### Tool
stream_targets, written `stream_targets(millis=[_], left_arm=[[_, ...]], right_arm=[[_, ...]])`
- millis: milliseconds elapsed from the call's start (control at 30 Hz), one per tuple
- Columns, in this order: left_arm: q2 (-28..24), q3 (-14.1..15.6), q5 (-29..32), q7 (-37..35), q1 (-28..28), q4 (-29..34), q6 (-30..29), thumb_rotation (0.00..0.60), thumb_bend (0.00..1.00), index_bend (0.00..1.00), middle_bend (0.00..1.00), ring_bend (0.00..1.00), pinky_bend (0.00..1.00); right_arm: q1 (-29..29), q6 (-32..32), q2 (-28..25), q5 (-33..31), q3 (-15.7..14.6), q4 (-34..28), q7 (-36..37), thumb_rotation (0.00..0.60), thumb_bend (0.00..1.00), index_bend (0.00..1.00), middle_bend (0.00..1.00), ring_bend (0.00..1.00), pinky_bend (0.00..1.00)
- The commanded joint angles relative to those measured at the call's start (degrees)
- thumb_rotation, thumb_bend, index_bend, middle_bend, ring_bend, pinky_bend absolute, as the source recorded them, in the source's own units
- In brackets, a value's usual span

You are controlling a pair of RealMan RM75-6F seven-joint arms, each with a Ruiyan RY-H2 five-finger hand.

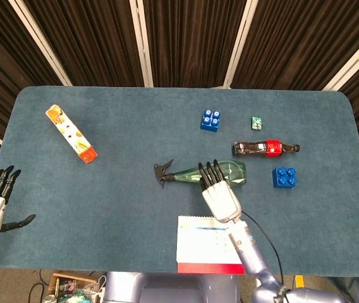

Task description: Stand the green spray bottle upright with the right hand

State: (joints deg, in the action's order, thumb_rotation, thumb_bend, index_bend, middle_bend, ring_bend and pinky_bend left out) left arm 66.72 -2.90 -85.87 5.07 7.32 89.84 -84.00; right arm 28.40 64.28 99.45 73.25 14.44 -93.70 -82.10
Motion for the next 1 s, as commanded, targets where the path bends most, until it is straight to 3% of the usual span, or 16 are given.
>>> stream_targets(millis=[33,500,1000], left_arm=[[0.1,-0.3,0.6,-0.2,0.3,-0.4,0.7,0.600,0.04,0.00,0.00,0.00,0.00],[0.2,-1.1,3.8,-0.5,1.3,-1.4,3.6,0.600,0.04,0.00,0.00,0.00,0.00],[0.7,-2.0,7.3,0.2,2.1,-2.3,6.2,0.600,0.04,0.00,0.00,0.00,0.00]], right_arm=[[3.3,0.0,3.7,-3.3,1.5,4.0,-4.3,0.600,0.11,0.24,0.00,0.00,0.00],[11.0,-1.6,9.9,-8.0,2.6,15.2,-8.5,0.600,0.12,0.28,0.00,0.00,0.00],[17.3,-5.6,14.0,-9.2,2.1,26.5,-4.1,0.600,0.13,0.31,0.00,0.00,0.00]])
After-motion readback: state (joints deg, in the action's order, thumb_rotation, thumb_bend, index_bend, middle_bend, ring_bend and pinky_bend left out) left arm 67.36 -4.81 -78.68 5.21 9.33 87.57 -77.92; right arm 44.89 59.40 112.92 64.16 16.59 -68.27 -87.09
